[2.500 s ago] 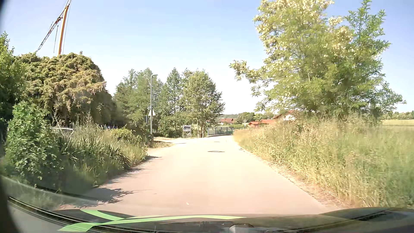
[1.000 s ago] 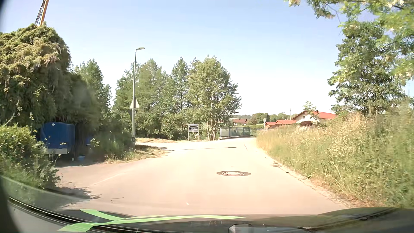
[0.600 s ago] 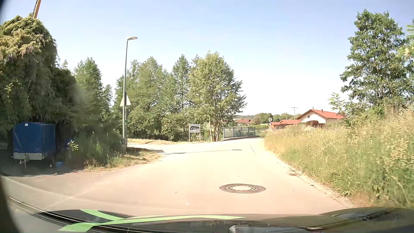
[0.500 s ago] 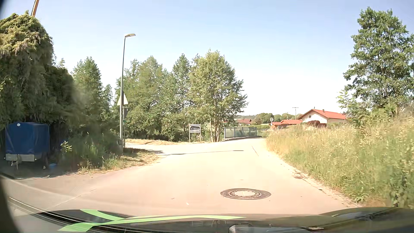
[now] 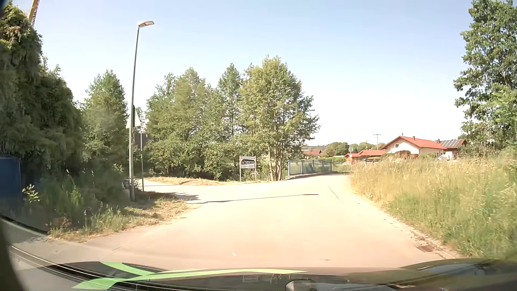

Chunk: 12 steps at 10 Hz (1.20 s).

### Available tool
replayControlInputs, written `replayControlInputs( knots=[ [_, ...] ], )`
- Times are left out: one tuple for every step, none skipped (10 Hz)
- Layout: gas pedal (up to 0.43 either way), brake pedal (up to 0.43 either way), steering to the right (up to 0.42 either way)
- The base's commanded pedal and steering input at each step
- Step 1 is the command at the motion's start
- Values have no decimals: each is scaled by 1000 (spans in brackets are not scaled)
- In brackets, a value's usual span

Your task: Follow the waypoints while adhering to traffic rules and regulations

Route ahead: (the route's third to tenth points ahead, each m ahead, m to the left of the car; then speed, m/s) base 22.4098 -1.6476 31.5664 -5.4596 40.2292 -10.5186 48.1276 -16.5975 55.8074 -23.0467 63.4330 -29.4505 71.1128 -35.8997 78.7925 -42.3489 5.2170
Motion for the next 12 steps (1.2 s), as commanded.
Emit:
replayControlInputs(
  knots=[
    [67,0,-28],
    [67,0,-17],
    [67,0,-13],
    [67,0,-10],
    [67,0,-10],
    [79,0,-5],
    [79,0,1],
    [79,0,6],
    [79,0,8],
    [79,0,13],
    [79,0,25],
    [98,0,38]
  ],
)
